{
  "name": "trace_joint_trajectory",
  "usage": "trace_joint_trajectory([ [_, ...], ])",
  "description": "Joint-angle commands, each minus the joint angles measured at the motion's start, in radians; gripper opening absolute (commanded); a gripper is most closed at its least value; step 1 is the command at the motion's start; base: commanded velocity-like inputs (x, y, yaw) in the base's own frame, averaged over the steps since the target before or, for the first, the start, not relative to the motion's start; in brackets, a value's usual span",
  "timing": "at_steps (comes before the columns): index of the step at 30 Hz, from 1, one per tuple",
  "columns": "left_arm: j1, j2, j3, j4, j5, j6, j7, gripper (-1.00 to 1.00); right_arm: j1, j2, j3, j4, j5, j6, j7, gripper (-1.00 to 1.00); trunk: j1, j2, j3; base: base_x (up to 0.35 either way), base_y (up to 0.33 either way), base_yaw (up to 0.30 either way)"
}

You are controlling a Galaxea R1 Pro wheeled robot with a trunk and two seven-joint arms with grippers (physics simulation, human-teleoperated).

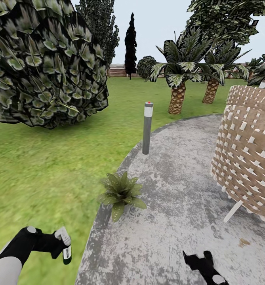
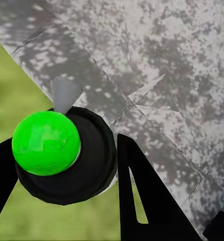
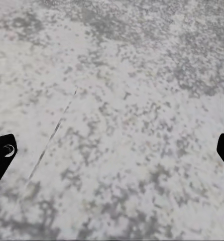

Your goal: Pick up the pesticide atomizer in the garden and spray insectifuge to fully cover both potted plants in the garden.

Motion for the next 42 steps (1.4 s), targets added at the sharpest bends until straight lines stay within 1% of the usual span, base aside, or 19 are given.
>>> trace_joint_trajectory([
  [1, -0.001, -0.005, 0.003, -0.001, -0.009, -0.010, -0.010, -1.00, 0.000, -0.001, 0.039, -0.035, 0.049, -0.003, 0.038, 1.00, 0.000, 0.000, -0.001, 0.000, 0.000, 0.000],
  [2, -0.001, -0.008, 0.002, 0.000, -0.011, -0.014, -0.012, -1.00, 0.000, -0.001, 0.056, -0.054, 0.074, -0.003, 0.069, 1.00, 0.000, 0.000, -0.001, 0.000, 0.000, 0.000],
  [4, -0.004, -0.016, -0.015, 0.011, -0.014, -0.019, -0.026, -1.00, 0.000, 0.001, 0.079, -0.110, 0.127, -0.003, 0.175, 1.00, 0.000, 0.000, -0.001, 0.000, 0.000, 0.000],
  [7, -0.013, -0.030, -0.102, 0.033, -0.016, -0.015, -0.086, -1.00, 0.000, 0.002, 0.086, -0.217, 0.183, 0.001, 0.343, 1.00, 0.000, 0.000, -0.001, 0.000, 0.000, 0.000],
  [9, -0.015, -0.039, -0.138, 0.036, -0.016, -0.012, -0.106, -1.00, 0.000, 0.002, 0.087, -0.265, 0.219, 0.002, 0.428, 1.00, 0.000, 0.000, -0.001, 0.000, 0.000, 0.000],
  [11, -0.017, -0.070, -0.183, 0.036, -0.019, -0.011, -0.135, -1.00, -0.001, 0.004, 0.087, -0.326, 0.268, 0.006, 0.572, 1.00, 0.000, 0.000, -0.001, 0.000, 0.000, 0.000],
  [12, -0.018, -0.080, -0.200, 0.033, -0.019, -0.010, -0.144, -1.00, -0.001, 0.005, 0.087, -0.339, 0.276, 0.007, 0.610, 1.00, 0.000, 0.000, -0.001, 0.000, 0.000, 0.000],
  [13, -0.018, -0.095, -0.231, 0.030, -0.020, -0.009, -0.156, -1.00, -0.003, 0.008, 0.087, -0.350, 0.284, 0.008, 0.658, 1.00, 0.000, 0.000, -0.001, 0.000, 0.000, 0.000],
  [14, -0.018, -0.108, -0.259, 0.027, -0.020, -0.008, -0.164, -1.00, -0.008, 0.010, 0.087, -0.355, 0.287, 0.009, 0.692, -1.00, 0.000, 0.000, -0.001, 0.000, 0.000, 0.000],
  [15, -0.018, -0.116, -0.283, 0.025, -0.021, -0.006, -0.169, -1.00, -0.015, 0.014, 0.087, -0.359, 0.289, 0.009, 0.717, -1.00, 0.000, 0.000, -0.001, 0.000, 0.000, 0.000],
  [17, -0.019, -0.123, -0.307, 0.024, -0.021, -0.006, -0.172, -1.00, -0.024, 0.024, 0.087, -0.362, 0.291, 0.009, 0.757, -1.00, 0.000, 0.000, -0.001, 0.000, 0.000, 0.000],
  [20, -0.019, -0.129, -0.315, 0.023, -0.021, -0.009, -0.173, -1.00, -0.029, 0.048, 0.088, -0.383, 0.295, 0.011, 0.821, -1.00, 0.000, 0.000, -0.001, 0.000, 0.000, 0.000],
  [22, -0.019, -0.144, -0.322, 0.023, -0.026, -0.011, -0.172, -1.00, -0.029, 0.081, 0.095, -0.408, 0.296, 0.016, 0.849, -1.00, 0.000, 0.000, -0.001, 0.000, 0.000, 0.000],
  [23, -0.019, -0.149, -0.337, 0.023, -0.033, -0.010, -0.170, -1.00, -0.029, 0.101, 0.114, -0.415, 0.297, 0.024, 0.852, -1.00, 0.000, 0.000, -0.001, 0.000, 0.000, 0.000],
  [25, -0.018, -0.156, -0.377, 0.023, -0.037, -0.012, -0.165, -1.00, -0.030, 0.131, 0.180, -0.437, 0.301, 0.041, 0.856, -1.00, 0.000, 0.000, -0.001, 0.000, 0.000, 0.000],
  [26, -0.018, -0.164, -0.387, 0.023, -0.038, -0.015, -0.164, -1.00, -0.030, 0.143, 0.205, -0.449, 0.302, 0.048, 0.857, -1.00, 0.000, 0.000, -0.001, 0.000, 0.000, 0.000],
  [29, -0.017, -0.193, -0.398, 0.023, -0.039, -0.020, -0.162, -1.00, -0.030, 0.175, 0.231, -0.465, 0.304, 0.059, 0.857, -1.00, 0.000, 0.000, -0.001, 0.000, 0.000, 0.000],
  [35, -0.018, -0.244, -0.401, 0.019, -0.039, -0.021, -0.156, -1.00, -0.030, 0.185, 0.236, -0.483, 0.303, 0.062, 0.858, -1.00, 0.000, 0.000, -0.001, 0.000, 0.000, 0.000],
  [42, -0.019, -0.281, -0.400, 0.018, -0.029, -0.022, -0.138, -1.00, -0.030, 0.186, 0.236, -0.492, 0.302, 0.062, 0.859, -1.00, 0.000, 0.000, -0.001, 0.000, 0.000, 0.000],
])
